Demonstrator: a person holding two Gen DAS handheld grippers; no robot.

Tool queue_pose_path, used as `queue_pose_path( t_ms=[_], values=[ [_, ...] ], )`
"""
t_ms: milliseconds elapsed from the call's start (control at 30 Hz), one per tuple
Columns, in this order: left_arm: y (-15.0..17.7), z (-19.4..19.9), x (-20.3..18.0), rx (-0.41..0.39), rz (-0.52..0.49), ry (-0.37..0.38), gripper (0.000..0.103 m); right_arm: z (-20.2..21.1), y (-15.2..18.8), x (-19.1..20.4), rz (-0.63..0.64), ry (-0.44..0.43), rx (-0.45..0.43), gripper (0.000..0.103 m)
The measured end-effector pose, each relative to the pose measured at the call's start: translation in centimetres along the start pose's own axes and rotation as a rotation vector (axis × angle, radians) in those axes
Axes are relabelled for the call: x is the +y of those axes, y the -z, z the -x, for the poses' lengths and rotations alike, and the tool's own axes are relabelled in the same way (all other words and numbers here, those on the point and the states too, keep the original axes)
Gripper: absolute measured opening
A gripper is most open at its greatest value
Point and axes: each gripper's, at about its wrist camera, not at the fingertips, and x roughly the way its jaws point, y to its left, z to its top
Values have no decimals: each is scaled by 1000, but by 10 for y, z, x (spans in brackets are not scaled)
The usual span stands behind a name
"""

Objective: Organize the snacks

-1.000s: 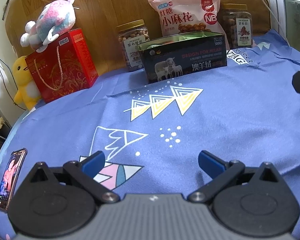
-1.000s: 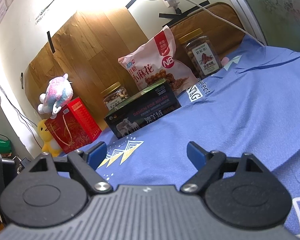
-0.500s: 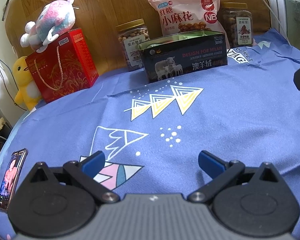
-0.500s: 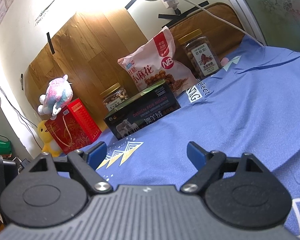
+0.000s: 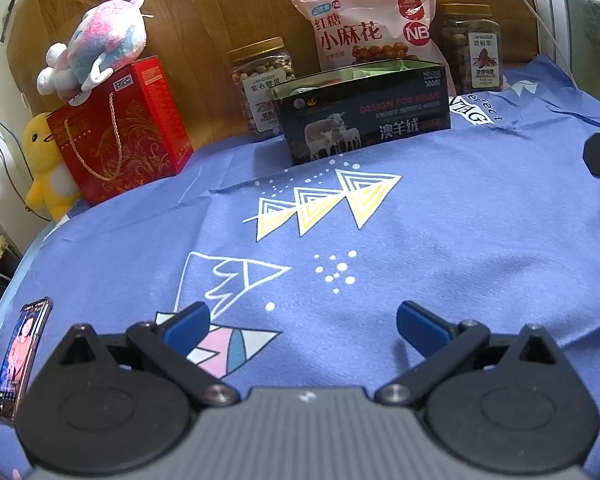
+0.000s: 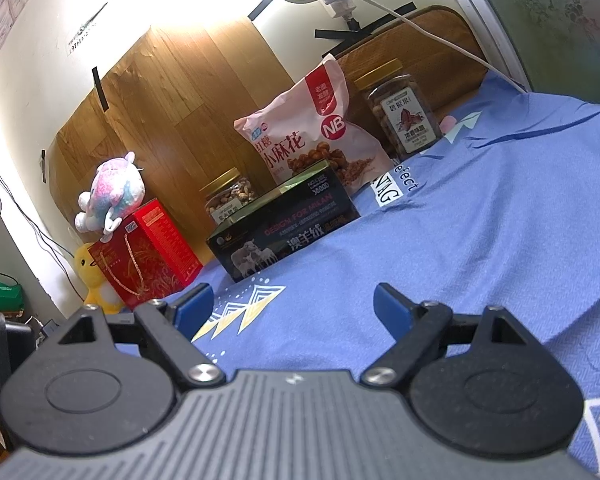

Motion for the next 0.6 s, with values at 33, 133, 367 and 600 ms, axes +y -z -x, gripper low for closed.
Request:
queue_pose_path(
  t_ms=[33,133,367,600],
  values=[
    [0,0,0,1,0,2,103,0,0,0,0,0,0,89],
    [0,-1,-1,7,4,10,103,0,0,0,-1,0,0,89],
    [0,-3,4,22,19,30,103,1,0,-1,-2,-1,-2,89],
    [-1,0,5,25,25,51,103,2,0,0,-3,4,-12,89]
  ],
)
